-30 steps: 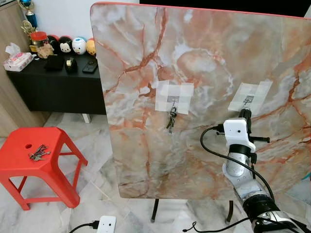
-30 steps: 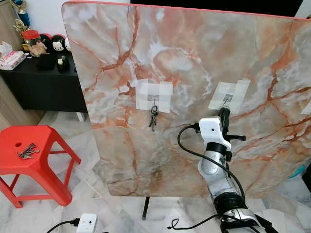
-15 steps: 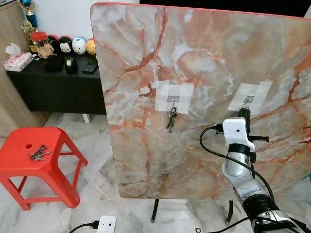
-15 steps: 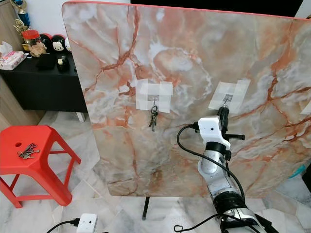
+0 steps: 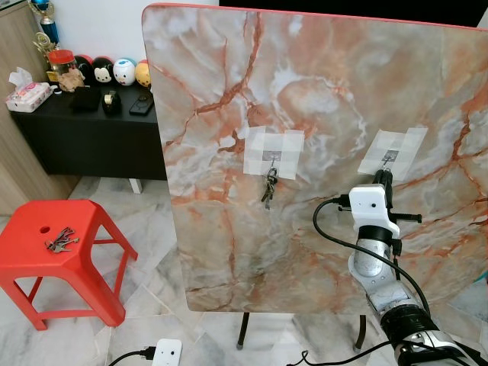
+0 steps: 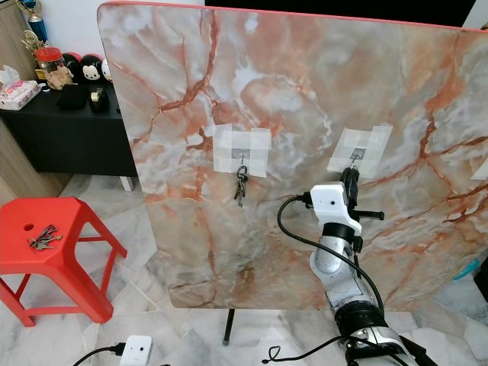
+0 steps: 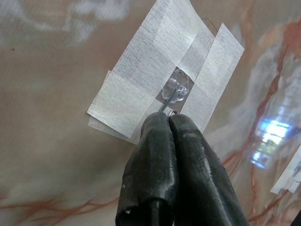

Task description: Hang keys on a hook

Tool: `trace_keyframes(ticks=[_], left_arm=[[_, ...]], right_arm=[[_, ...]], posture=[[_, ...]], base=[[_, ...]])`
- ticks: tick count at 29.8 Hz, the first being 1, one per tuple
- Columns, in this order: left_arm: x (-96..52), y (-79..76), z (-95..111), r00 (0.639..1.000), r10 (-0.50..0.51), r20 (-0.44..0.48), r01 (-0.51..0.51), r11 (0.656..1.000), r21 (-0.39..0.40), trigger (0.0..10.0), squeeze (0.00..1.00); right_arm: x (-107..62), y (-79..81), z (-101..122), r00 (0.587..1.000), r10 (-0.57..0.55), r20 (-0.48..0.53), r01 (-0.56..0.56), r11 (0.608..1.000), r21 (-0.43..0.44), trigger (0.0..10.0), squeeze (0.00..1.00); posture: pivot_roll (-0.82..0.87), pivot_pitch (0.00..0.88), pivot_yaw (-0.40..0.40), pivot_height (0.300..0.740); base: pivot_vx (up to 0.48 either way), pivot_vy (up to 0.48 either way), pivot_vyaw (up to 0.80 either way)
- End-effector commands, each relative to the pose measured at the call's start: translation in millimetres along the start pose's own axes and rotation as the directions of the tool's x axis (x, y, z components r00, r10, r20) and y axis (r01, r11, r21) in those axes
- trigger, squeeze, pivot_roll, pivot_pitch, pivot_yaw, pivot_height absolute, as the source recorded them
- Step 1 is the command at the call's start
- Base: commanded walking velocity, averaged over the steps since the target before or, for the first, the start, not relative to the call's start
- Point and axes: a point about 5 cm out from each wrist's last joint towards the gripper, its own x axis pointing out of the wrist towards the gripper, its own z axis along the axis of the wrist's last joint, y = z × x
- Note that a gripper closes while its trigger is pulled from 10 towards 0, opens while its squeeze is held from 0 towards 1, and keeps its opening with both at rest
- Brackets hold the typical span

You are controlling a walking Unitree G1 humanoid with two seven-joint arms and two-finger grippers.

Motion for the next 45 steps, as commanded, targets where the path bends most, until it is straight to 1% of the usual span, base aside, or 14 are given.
trace_keyframes(ticks=[1,4,14,28,33,38,41,45], left_arm=[[-2.2,-1.7,-10.5,0.999,0.001,-0.043,-0.001,1.000,-0.001,10.0,0.00],[-2.1,-1.3,-10.1,0.999,0.003,-0.042,-0.003,1.000,-0.002,10.0,0.00],[-1.7,-1.3,-9.1,0.999,0.002,-0.042,-0.002,1.000,0.000,10.0,0.00],[-1.4,-0.6,-8.0,0.999,0.005,-0.040,-0.005,1.000,0.003,10.0,0.00],[-1.5,-0.4,-8.2,0.999,0.006,-0.040,-0.006,1.000,0.002,10.0,0.00],[-1.5,-0.5,-8.2,0.999,0.006,-0.040,-0.006,1.000,0.003,10.0,0.00],[-1.5,-0.2,-8.1,0.999,0.009,-0.039,-0.008,1.000,0.005,10.0,0.00],[-1.5,-0.1,-8.0,0.999,0.010,-0.039,-0.010,1.000,0.005,10.0,0.00]], right_arm=[[-2.6,-0.7,-0.8,1.000,-0.013,-0.020,0.014,1.000,0.020,10.0,0.00],[-3.2,-3.0,0.9,0.999,-0.039,-0.018,0.040,0.999,0.033,10.0,0.00],[-9.1,-3.7,-1.0,0.999,-0.042,-0.024,0.043,0.998,0.036,10.0,0.00],[10.4,-11.2,4.9,0.996,-0.079,-0.033,0.080,0.997,0.023,10.0,0.00],[10.1,-10.5,4.2,0.997,-0.074,-0.037,0.075,0.997,0.017,10.0,0.00],[7.4,-10.8,-2.0,0.995,-0.071,-0.069,0.072,0.997,0.008,10.0,0.00],[6.8,-9.3,-6.5,0.994,-0.052,-0.100,0.052,0.999,-0.007,10.0,0.00],[7.4,-9.6,-7.6,0.993,-0.052,-0.107,0.051,0.999,-0.015,10.0,0.00]], posture=[[0.09,0.000,-0.092,0.740],[0.09,0.000,-0.091,0.740],[0.09,0.000,-0.090,0.740],[0.09,0.000,-0.088,0.740],[0.09,0.000,-0.088,0.740],[0.09,0.000,-0.088,0.740],[0.09,0.000,-0.087,0.740],[0.09,0.000,-0.087,0.740]], base=[[0.000,0.000,0.00],[0.000,0.000,0.00],[0.000,0.000,0.00],[0.000,0.000,0.00],[0.000,0.000,0.00],[0.000,0.000,0.00],[0.000,0.000,0.00],[0.000,0.000,0.00]])
